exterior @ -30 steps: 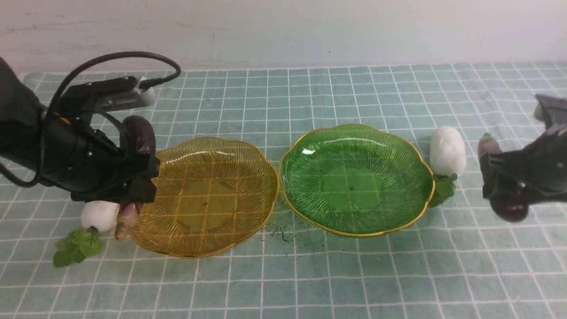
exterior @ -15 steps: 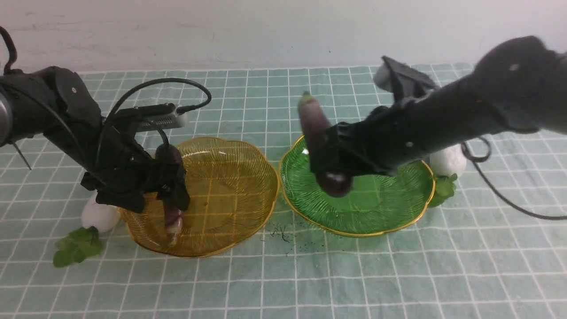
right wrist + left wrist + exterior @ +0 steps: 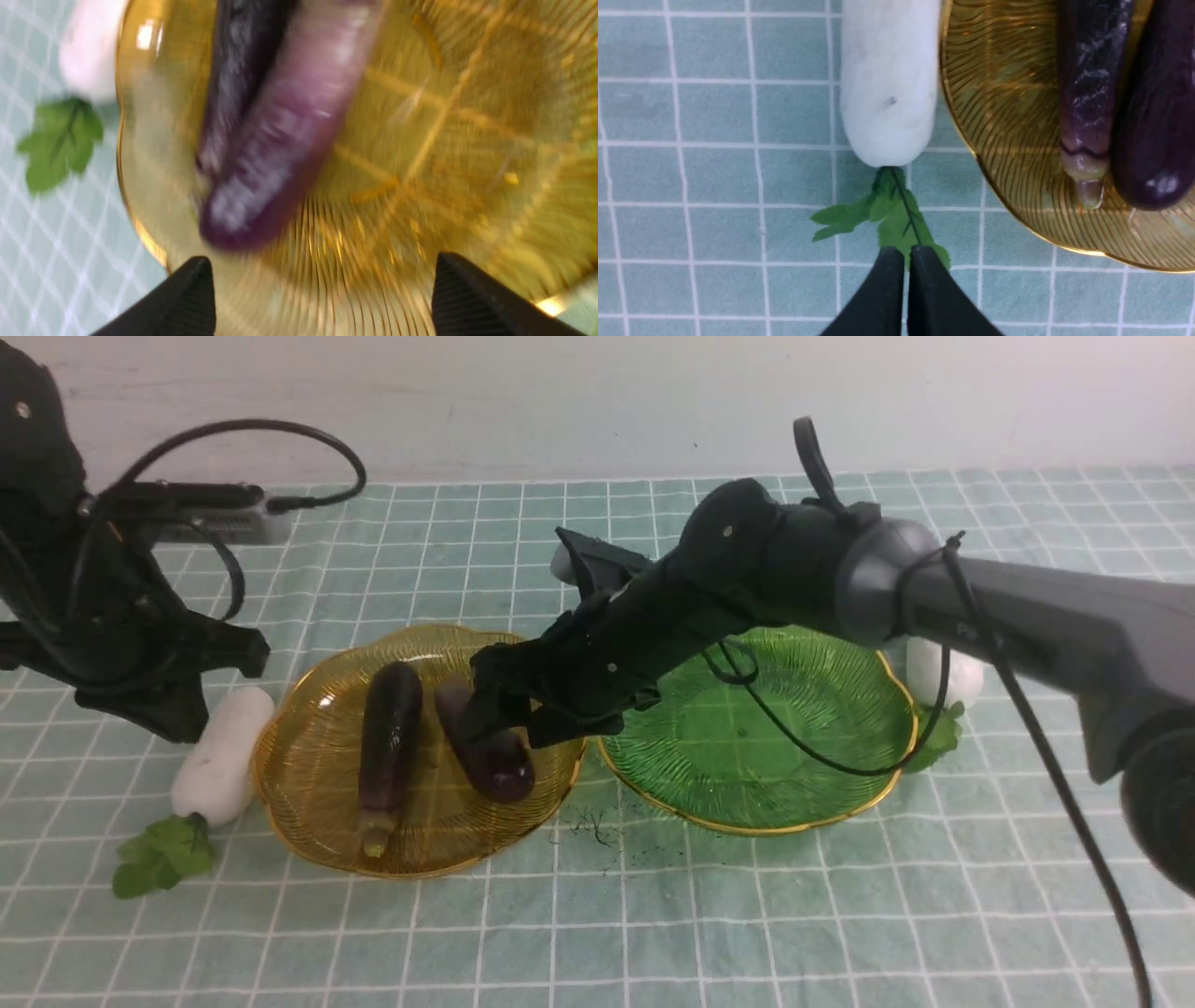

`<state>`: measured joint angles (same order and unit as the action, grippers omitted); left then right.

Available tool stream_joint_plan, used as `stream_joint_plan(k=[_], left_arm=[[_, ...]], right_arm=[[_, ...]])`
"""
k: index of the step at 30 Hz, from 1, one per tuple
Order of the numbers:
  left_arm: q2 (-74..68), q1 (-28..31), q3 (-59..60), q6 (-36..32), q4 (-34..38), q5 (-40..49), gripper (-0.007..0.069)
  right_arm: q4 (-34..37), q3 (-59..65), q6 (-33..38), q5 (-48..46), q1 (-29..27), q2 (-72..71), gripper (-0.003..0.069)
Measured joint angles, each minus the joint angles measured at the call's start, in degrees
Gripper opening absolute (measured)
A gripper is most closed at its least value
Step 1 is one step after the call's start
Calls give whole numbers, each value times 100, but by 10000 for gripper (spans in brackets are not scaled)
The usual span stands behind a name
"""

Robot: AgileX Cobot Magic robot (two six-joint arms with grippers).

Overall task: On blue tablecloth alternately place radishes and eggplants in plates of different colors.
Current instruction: 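Pick up the eggplant and place it on the yellow plate with the right gripper, then pick up the white radish and place it on the plate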

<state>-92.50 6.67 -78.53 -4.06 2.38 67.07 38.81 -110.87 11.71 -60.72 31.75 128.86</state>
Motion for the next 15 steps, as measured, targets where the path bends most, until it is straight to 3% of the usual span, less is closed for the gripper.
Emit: stream_joint_plan(k=[4, 9, 15], left_arm=[[-169, 189, 0, -379, 166, -121, -4], [-493, 210, 0, -897, 493, -524, 20], [-888, 210, 0, -1068, 815, -1299, 184]], right_arm=[[-654, -518, -62, -834, -137, -247, 537], [-1455, -788, -340, -965, -269, -847, 444], [-1902, -807, -491, -1081, -283, -1551, 321]])
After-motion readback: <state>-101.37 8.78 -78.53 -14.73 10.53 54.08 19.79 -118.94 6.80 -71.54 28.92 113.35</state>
